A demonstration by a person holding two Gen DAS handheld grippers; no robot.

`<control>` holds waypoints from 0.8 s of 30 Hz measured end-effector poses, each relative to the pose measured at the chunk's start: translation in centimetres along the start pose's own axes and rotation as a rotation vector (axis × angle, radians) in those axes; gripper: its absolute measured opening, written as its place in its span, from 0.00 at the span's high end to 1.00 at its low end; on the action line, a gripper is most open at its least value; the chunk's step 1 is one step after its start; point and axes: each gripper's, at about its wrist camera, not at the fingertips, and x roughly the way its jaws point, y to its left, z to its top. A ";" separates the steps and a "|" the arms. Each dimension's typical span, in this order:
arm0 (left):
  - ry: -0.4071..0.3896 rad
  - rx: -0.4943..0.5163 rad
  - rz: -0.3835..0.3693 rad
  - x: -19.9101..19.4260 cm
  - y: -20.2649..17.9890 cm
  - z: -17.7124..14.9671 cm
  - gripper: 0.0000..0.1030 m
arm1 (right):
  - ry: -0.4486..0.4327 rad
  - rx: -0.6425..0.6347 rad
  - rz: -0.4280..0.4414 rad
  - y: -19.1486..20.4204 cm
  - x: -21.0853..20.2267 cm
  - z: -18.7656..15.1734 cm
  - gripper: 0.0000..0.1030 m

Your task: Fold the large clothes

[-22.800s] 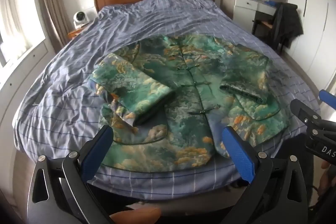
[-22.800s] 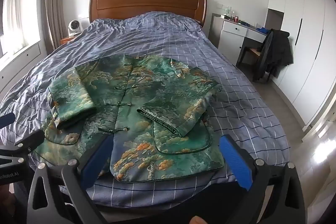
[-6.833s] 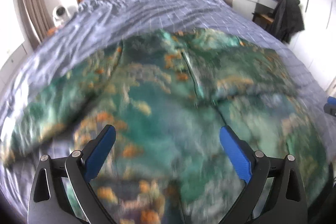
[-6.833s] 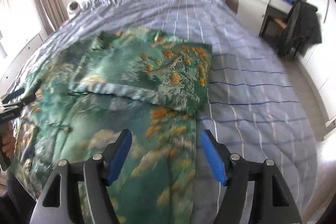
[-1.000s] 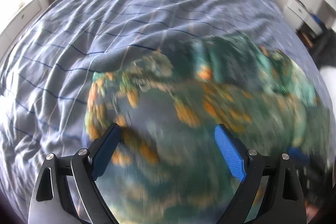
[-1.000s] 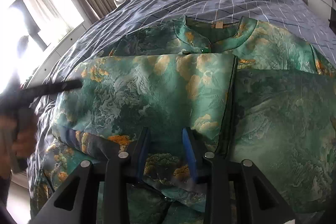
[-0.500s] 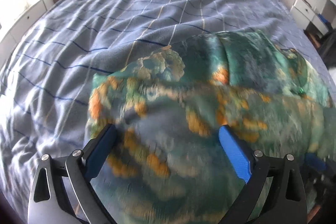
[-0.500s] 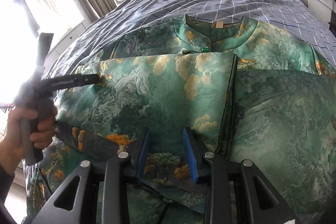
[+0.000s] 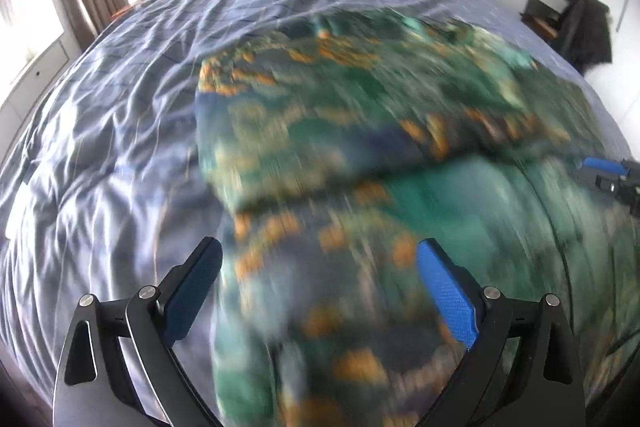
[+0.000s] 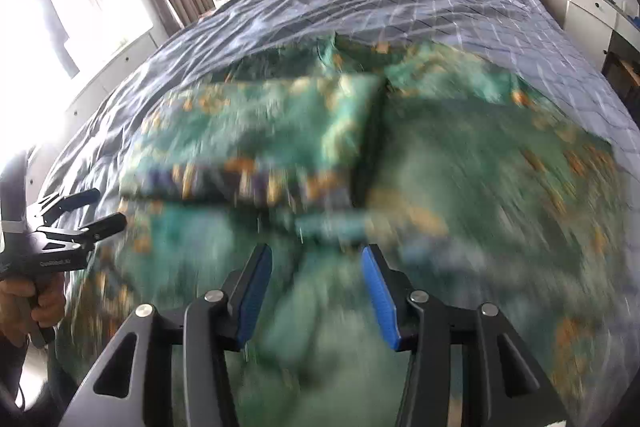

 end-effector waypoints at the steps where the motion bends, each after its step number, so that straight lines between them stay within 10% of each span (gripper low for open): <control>1: -0.006 0.011 0.006 -0.8 -0.7 -1.2 0.05 | 0.009 0.000 -0.011 -0.2 -0.9 -1.3 0.53; 13: 0.034 0.118 0.026 -3.2 -5.3 -11.2 0.04 | 0.062 0.100 -0.100 -1.7 -6.5 -16.3 0.52; 24: 0.020 0.086 0.017 -5.9 -5.2 -12.7 0.05 | 0.030 0.055 -0.118 1.0 -10.2 -21.4 0.45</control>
